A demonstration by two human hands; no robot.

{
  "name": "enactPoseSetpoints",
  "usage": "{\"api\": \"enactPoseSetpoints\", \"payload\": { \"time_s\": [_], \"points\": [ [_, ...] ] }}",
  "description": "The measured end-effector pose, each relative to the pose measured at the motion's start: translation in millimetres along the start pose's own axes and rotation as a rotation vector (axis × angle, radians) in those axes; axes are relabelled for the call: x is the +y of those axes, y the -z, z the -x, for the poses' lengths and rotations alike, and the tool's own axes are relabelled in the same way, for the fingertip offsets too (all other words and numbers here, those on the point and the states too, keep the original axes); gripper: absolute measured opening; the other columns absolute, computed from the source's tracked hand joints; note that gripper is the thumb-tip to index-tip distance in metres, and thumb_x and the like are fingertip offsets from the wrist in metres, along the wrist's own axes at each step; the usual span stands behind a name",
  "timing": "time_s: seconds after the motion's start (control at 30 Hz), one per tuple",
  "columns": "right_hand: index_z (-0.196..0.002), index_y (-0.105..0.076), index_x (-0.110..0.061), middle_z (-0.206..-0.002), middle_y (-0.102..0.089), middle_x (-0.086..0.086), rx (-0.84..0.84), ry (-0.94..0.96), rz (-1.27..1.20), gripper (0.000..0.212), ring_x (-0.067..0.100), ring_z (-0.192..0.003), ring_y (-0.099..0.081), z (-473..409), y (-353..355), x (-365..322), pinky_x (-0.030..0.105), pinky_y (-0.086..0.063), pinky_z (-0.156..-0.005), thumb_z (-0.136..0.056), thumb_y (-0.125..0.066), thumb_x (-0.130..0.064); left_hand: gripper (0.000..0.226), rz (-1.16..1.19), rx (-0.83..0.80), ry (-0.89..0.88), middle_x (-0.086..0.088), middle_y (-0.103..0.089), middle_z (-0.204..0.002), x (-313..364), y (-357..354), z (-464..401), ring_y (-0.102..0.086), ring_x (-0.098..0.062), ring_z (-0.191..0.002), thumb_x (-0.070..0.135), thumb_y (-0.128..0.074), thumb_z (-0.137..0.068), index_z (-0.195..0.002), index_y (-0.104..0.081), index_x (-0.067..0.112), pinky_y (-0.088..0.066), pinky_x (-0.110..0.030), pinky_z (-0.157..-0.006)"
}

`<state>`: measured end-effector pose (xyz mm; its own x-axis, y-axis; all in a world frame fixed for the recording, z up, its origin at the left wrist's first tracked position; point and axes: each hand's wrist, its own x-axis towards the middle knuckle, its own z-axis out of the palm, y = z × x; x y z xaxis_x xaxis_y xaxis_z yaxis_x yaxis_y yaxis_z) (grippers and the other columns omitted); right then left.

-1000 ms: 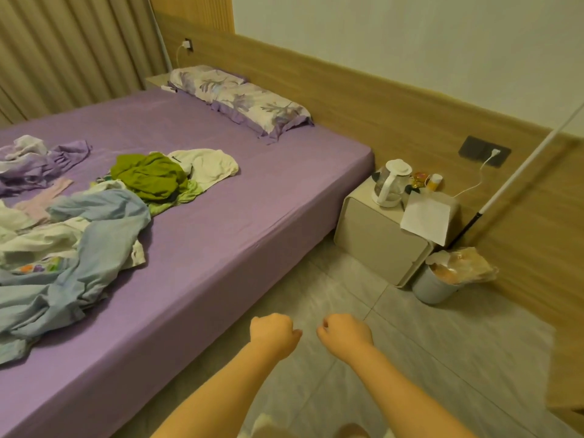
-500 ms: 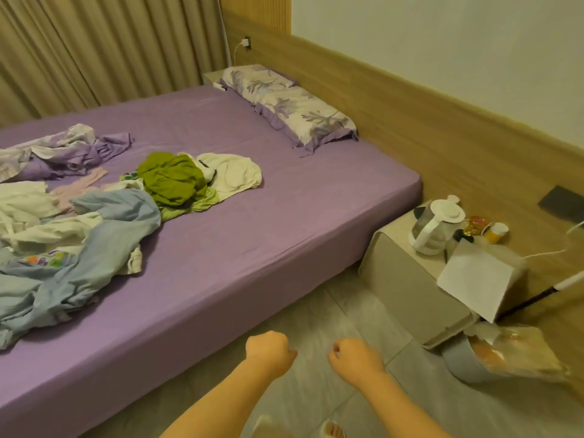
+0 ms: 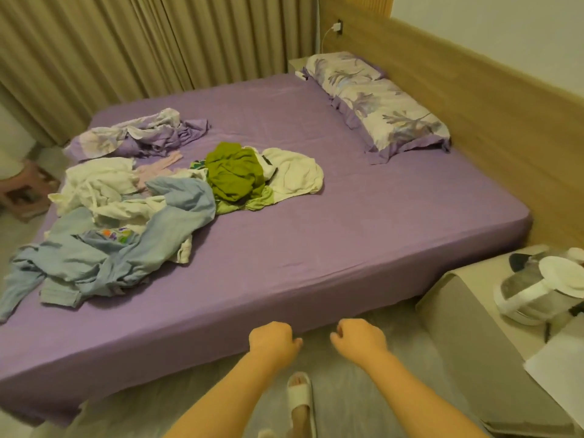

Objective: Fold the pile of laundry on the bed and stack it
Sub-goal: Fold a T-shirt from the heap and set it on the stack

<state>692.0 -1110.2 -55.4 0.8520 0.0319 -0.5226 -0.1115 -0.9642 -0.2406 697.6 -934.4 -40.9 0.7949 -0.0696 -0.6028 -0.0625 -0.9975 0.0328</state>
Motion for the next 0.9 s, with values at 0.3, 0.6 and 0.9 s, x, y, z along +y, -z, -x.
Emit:
{"api": "enactPoseSetpoints", "payload": {
  "time_s": [0.3,0.6,0.9],
  "points": [
    [-0.106,-0.058,-0.016,-0.107,-0.065,0.002,0.07,-0.026,0.019,0.033,0.022,-0.092,-0.06,-92.3,71.5,-7.5,0.033,-0.048,-0.075,-0.097,-0.04,-0.042,0.043,0.007,0.048,-0.063,-0.01,-0.064,-0.11,-4.4,80.5,-102.6,-0.06,-0.03,-0.102,0.047,-0.038,-0.099,-0.105,-0.061,0.012,-0.047,-0.034,-0.081],
    [-0.124,-0.053,-0.016,-0.127,-0.058,0.005,0.052,-0.015,0.032,0.038,0.027,-0.112,-0.056,-172.2,120.3,10.0,0.036,-0.048,-0.09,-0.098,-0.04,-0.04,0.041,0.004,0.035,-0.045,-0.014,-0.063,-0.104,17.6,140.7,-176.8,-0.061,-0.029,-0.101,0.046,-0.038,-0.1,-0.101,-0.061,0.012,-0.049,-0.036,-0.081],
    [-0.12,-0.057,-0.018,-0.125,-0.06,0.005,0.005,0.154,0.152,0.038,0.025,-0.114,-0.056,-281.0,186.4,44.2,0.031,-0.047,-0.089,-0.096,-0.042,-0.042,0.04,0.122,0.013,0.151,-0.002,-0.039,-0.065,59.4,186.3,-244.3,-0.056,-0.03,-0.081,0.046,-0.038,-0.1,-0.077,-0.047,0.014,-0.05,-0.036,-0.079]
  ]
}}
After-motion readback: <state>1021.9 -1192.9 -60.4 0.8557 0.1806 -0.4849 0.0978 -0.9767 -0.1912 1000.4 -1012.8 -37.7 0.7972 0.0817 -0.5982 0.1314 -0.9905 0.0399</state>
